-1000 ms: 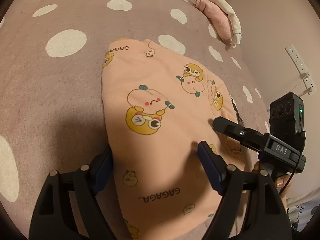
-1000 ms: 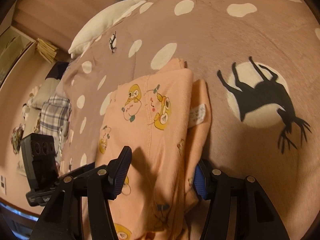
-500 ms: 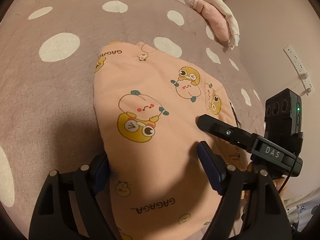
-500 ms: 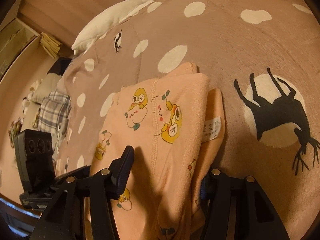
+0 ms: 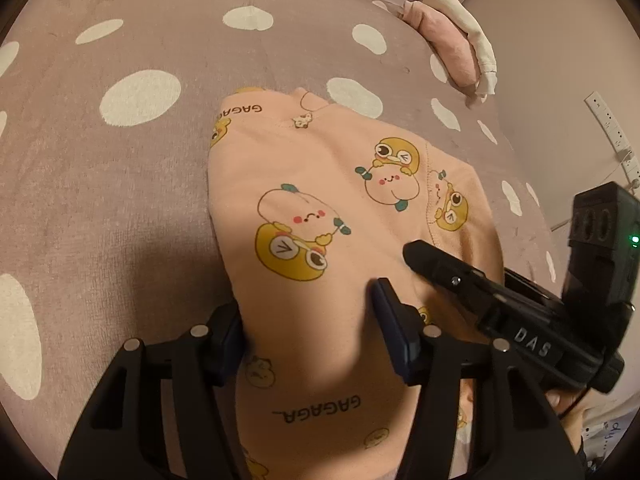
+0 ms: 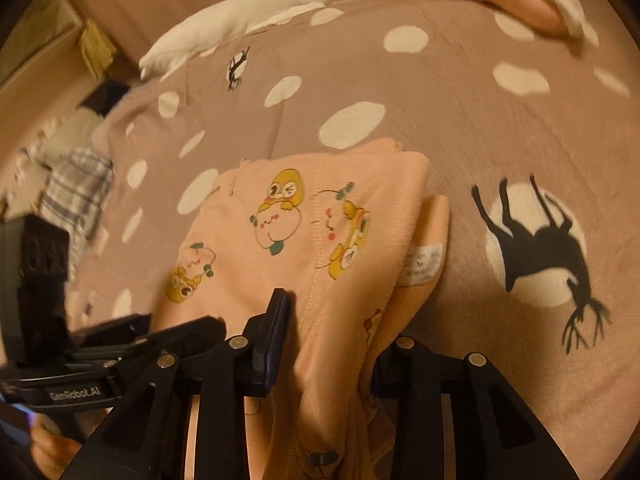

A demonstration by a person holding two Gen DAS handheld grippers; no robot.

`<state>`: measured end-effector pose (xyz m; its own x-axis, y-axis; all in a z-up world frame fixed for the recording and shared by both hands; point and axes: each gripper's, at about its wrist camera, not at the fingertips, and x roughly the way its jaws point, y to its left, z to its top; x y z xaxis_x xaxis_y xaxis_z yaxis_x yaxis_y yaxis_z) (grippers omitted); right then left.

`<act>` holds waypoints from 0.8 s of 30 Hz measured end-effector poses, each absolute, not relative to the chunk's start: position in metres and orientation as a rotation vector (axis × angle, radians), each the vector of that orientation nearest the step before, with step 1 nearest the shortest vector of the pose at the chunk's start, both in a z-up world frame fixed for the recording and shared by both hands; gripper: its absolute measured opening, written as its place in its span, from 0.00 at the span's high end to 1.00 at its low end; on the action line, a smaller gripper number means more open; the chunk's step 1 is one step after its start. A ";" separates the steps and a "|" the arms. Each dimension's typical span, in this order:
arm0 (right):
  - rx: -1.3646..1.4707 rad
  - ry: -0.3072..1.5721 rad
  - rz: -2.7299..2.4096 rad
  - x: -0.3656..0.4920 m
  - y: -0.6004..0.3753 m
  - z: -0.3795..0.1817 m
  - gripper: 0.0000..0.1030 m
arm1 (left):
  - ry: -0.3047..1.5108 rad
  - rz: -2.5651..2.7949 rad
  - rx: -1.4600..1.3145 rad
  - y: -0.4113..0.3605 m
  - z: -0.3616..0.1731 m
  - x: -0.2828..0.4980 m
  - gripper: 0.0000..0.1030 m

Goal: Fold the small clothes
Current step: 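Grasp the side beside the label with the right tool and lift it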

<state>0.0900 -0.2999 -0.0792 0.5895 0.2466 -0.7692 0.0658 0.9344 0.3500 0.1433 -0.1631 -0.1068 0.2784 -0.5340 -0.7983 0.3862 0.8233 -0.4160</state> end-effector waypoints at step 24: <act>0.385 0.832 0.108 0.070 -0.287 -0.057 0.80 | 1.098 -0.617 -0.160 -0.155 -0.091 0.136 0.65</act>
